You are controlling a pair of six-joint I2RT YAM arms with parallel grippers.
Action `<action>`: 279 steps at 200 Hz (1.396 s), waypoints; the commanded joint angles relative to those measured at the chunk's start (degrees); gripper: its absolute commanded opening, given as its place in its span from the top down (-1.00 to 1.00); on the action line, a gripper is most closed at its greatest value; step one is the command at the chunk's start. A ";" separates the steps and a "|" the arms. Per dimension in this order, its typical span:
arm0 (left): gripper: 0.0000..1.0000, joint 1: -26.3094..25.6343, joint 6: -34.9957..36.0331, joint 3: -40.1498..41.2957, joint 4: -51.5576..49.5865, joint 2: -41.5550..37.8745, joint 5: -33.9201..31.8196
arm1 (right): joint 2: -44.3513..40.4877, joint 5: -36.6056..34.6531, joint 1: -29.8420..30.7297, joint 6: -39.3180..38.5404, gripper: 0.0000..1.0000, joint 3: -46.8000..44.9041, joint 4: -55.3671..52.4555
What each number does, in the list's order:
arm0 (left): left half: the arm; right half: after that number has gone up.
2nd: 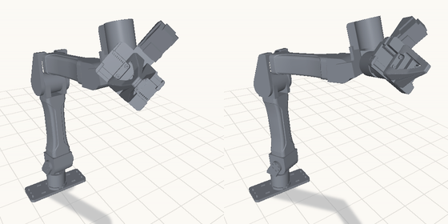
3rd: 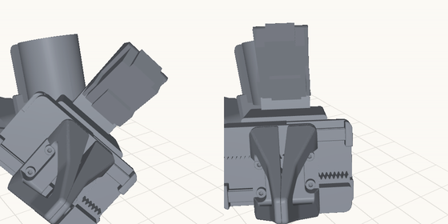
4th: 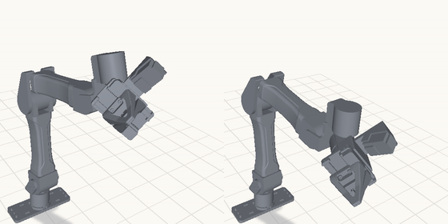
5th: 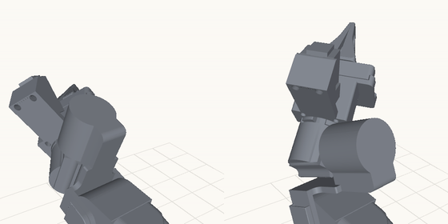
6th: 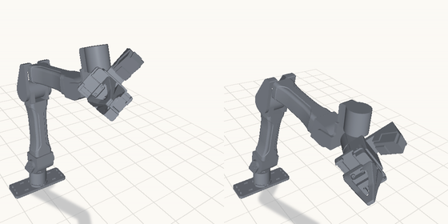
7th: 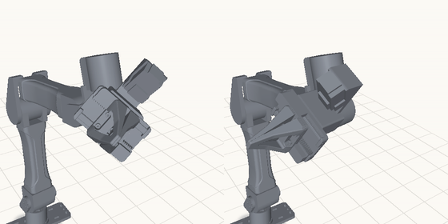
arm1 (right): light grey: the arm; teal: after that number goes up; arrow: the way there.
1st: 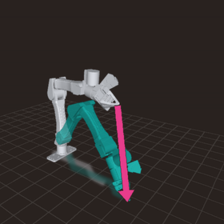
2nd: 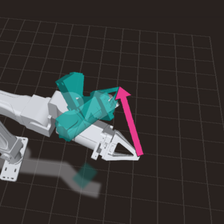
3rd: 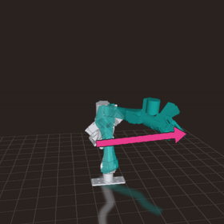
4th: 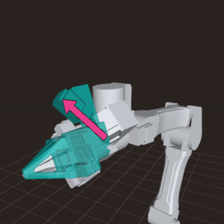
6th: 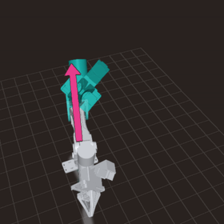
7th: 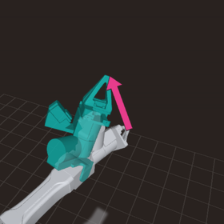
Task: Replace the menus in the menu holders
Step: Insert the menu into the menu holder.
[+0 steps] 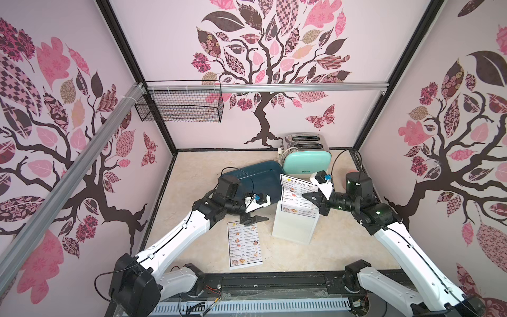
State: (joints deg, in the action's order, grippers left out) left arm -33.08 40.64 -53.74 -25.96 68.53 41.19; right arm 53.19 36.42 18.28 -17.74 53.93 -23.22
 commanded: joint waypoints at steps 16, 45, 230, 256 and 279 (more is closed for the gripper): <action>-0.28 0.12 -0.74 1.08 0.73 -1.20 -0.06 | -0.49 1.78 -0.18 3.72 0.86 -0.04 3.47; -0.28 0.12 -0.92 1.66 0.91 -1.64 -0.14 | -1.74 -0.14 -0.20 3.77 0.76 -1.69 2.85; -0.27 0.12 -1.18 2.22 0.95 -2.31 -0.32 | -4.94 -2.50 -2.09 5.22 0.39 -0.82 1.78; -0.27 0.12 -1.09 2.26 0.89 -2.35 -0.25 | -4.63 -1.96 -2.21 4.64 0.46 0.52 0.96; -0.27 0.14 -1.09 2.29 0.90 -2.35 -0.23 | -4.06 -0.97 -2.21 3.41 0.58 0.22 -0.72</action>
State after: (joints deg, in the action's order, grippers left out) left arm -33.08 40.21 -52.36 -25.58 67.07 40.75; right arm 48.88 34.30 16.38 -13.43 52.84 -21.76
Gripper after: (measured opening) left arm 0.636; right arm 0.244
